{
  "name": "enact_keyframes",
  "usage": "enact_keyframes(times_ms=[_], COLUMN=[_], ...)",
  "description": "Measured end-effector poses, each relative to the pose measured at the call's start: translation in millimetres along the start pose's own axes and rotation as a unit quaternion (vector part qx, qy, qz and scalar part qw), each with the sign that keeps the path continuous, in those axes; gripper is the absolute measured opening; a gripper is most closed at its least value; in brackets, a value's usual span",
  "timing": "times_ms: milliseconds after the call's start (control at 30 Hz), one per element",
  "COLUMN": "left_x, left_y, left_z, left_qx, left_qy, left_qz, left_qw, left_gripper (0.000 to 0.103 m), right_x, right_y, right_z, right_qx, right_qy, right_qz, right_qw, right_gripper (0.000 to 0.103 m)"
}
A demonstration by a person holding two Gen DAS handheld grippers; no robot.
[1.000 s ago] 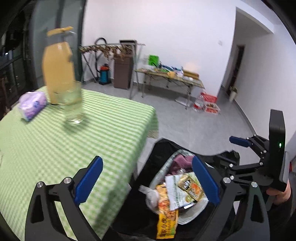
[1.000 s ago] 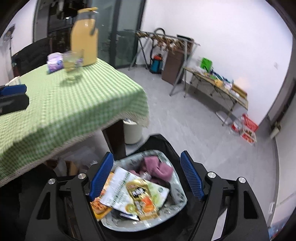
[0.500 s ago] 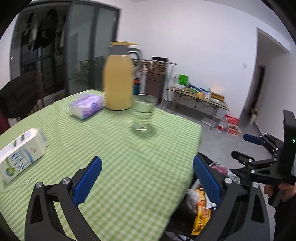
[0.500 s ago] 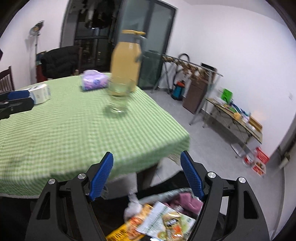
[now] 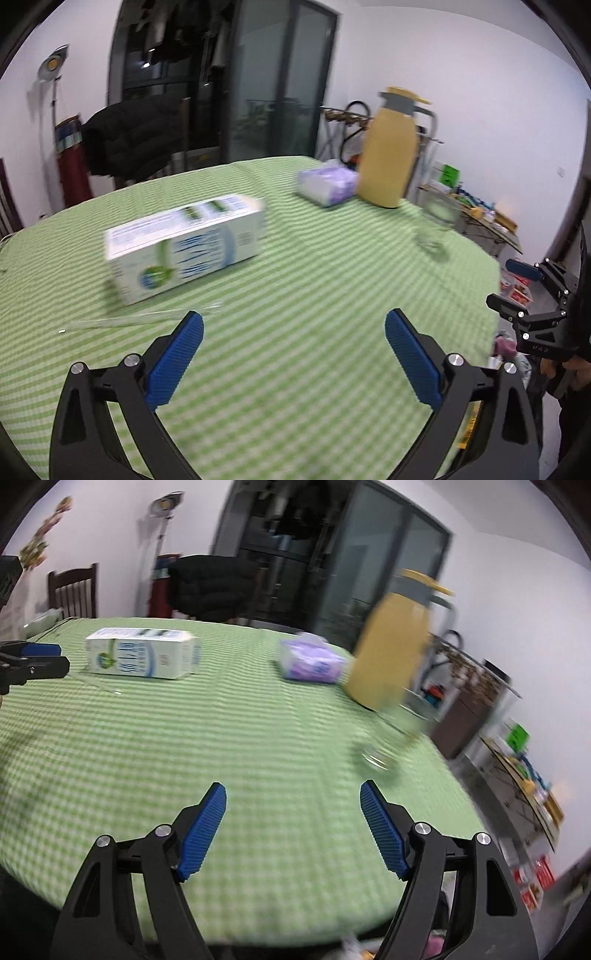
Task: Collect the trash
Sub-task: 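Move both tools back over the table toward the milk carton and straw, then grasp the clear straw with the right tool while the left tool grasps the milk carton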
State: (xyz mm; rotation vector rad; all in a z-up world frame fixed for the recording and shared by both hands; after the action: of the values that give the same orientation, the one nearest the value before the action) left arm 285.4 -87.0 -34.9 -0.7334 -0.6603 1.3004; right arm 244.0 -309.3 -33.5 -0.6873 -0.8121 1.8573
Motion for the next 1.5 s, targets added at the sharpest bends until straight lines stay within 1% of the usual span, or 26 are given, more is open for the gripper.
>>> enact_keyframes(times_ms=[67, 133, 233, 267, 300, 367, 400, 433, 467, 500, 533, 600, 667, 733, 833, 867, 933, 967, 1000, 1133, 1233, 1267, 1333, 1400, 1433, 1500], left_x=[23.1, 47.2, 89.2, 110.5, 121.3, 158.3, 172.2, 177.9, 179.6, 179.9, 179.7, 177.5, 175.6, 179.5, 190.0, 193.7, 196.4, 193.7, 193.1, 194.0, 189.0, 186.3, 180.8, 173.1, 167.5, 161.1], left_y=[0.9, 2.2, 0.7, 0.0, 0.3, 6.7, 11.6, 13.6, 14.0, 13.9, 14.6, 15.5, 15.2, 15.7, 18.9, 19.4, 20.6, 20.8, 21.5, 23.7, 24.1, 23.3, 22.1, 20.9, 19.6, 18.2], left_z=[-5.5, -14.3, -28.4, -34.9, -37.3, -45.1, -50.1, -52.0, -52.7, -52.5, -51.8, -52.7, -52.9, -51.7, -54.5, -55.8, -58.8, -62.0, -63.4, -63.9, -64.0, -64.4, -65.3, -64.6, -64.7, -68.7], left_qx=[0.01, 0.024, 0.034, 0.033, 0.03, 0.019, 0.039, 0.048, 0.047, 0.041, 0.035, 0.032, 0.034, 0.04, 0.061, 0.066, 0.073, 0.075, 0.076, 0.076, 0.071, 0.068, 0.062, 0.051, 0.039, 0.031], left_qy=[-0.002, -0.007, -0.037, -0.057, -0.07, -0.095, -0.114, -0.116, -0.111, -0.118, -0.136, -0.158, -0.171, -0.175, -0.173, -0.175, -0.175, -0.174, -0.173, -0.175, -0.175, -0.175, -0.171, -0.159, -0.145, -0.136], left_qz=[0.001, 0.001, 0.013, 0.036, 0.053, 0.133, 0.166, 0.174, 0.172, 0.161, 0.141, 0.107, 0.085, 0.09, 0.111, 0.116, 0.124, 0.127, 0.129, 0.134, 0.127, 0.12, 0.102, 0.087, 0.076, 0.058], left_qw=[0.9999, 0.9997, 0.9987, 0.9972, 0.9957, 0.9863, 0.9786, 0.9766, 0.9777, 0.9791, 0.98, 0.9812, 0.981, 0.9796, 0.9767, 0.9755, 0.974, 0.9737, 0.9734, 0.9723, 0.9737, 0.9749, 0.9779, 0.9821, 0.9857, 0.9885], left_gripper=[0.096, 0.096, 0.096, 0.096, 0.096, 0.096, 0.096, 0.096, 0.096, 0.096, 0.096, 0.096, 0.096, 0.096, 0.096, 0.096, 0.096, 0.096, 0.096, 0.096, 0.096, 0.096, 0.096, 0.096, 0.096, 0.096], right_x=[14.7, 38.7, 69.5, 79.1, 85.4, 102.3, 110.3, 121.5, 132.5, 143.4, 149.8, 162.3, 178.6, 192.6, 206.9, 209.8, 209.3, 208.8, 207.9, 199.1, 180.4, 177.1, 161.5, 142.7, 130.4, 104.8], right_y=[-13.2, -27.8, -46.2, -52.4, -56.3, -68.2, -72.8, -78.4, -84.8, -90.6, -94.6, -100.9, -104.4, -105.1, -105.8, -108.3, -112.1, -113.4, -113.5, -107.8, -92.2, -87.0, -75.0, -63.6, -54.1, -35.6], right_z=[-17.7, -36.5, -60.1, -70.5, -78.6, -102.6, -113.3, -123.9, -134.8, -144.7, -153.0, -167.9, -184.9, -196.6, -210.0, -212.8, -218.6, -220.7, -221.7, -213.7, -192.1, -186.3, -168.3, -150.6, -137.4, -118.4], right_qx=[0.002, 0.004, 0.011, 0.017, 0.023, 0.038, 0.046, 0.052, 0.056, 0.062, 0.067, 0.078, 0.095, 0.106, 0.118, 0.113, 0.117, 0.12, 0.123, 0.125, 0.13, 0.13, 0.124, 0.121, 0.118, 0.116], right_qy=[-0.017, -0.043, -0.07, -0.08, -0.087, -0.106, -0.118, -0.137, -0.153, -0.161, -0.164, -0.173, -0.191, -0.203, -0.214, -0.219, -0.235, -0.247, -0.264, -0.268, -0.259, -0.253, -0.246, -0.24, -0.238, -0.215], right_qz=[0.004, 0.017, 0.04, 0.045, 0.048, 0.051, 0.051, 0.054, 0.06, 0.066, 0.071, 0.078, 0.081, 0.089, 0.1, 0.099, 0.077, 0.062, 0.042, 0.019, 0.009, 0.012, 0.007, -0.006, -0.013, -0.016], right_qw=[1.0, 0.999, 0.997, 0.996, 0.995, 0.992, 0.991, 0.988, 0.985, 0.983, 0.982, 0.979, 0.974, 0.969, 0.965, 0.964, 0.962, 0.959, 0.956, 0.955, 0.957, 0.959, 0.961, 0.963, 0.964, 0.97], right_gripper=[0.072, 0.072, 0.072, 0.072, 0.07, 0.064, 0.061, 0.06, 0.06, 0.059, 0.059, 0.05, 0.046, 0.044, 0.04, 0.039, 0.033, 0.023, 0.018, 0.013, 0.01, 0.009, 0.0, 0.0, 0.0, 0.0])
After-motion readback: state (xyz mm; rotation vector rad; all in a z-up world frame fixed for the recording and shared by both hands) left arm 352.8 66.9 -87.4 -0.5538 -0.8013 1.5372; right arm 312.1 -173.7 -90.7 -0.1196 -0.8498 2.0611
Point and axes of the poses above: each gripper's, at about its wrist camera, not at the fingertips, and z roughly against the way its jaws point, x to its left, y to its underside, the point moved 5 cm from there along -z, roughly the way its jaws point, and after that the axes turned 14 degrees about -y, right-handed, at the moved point
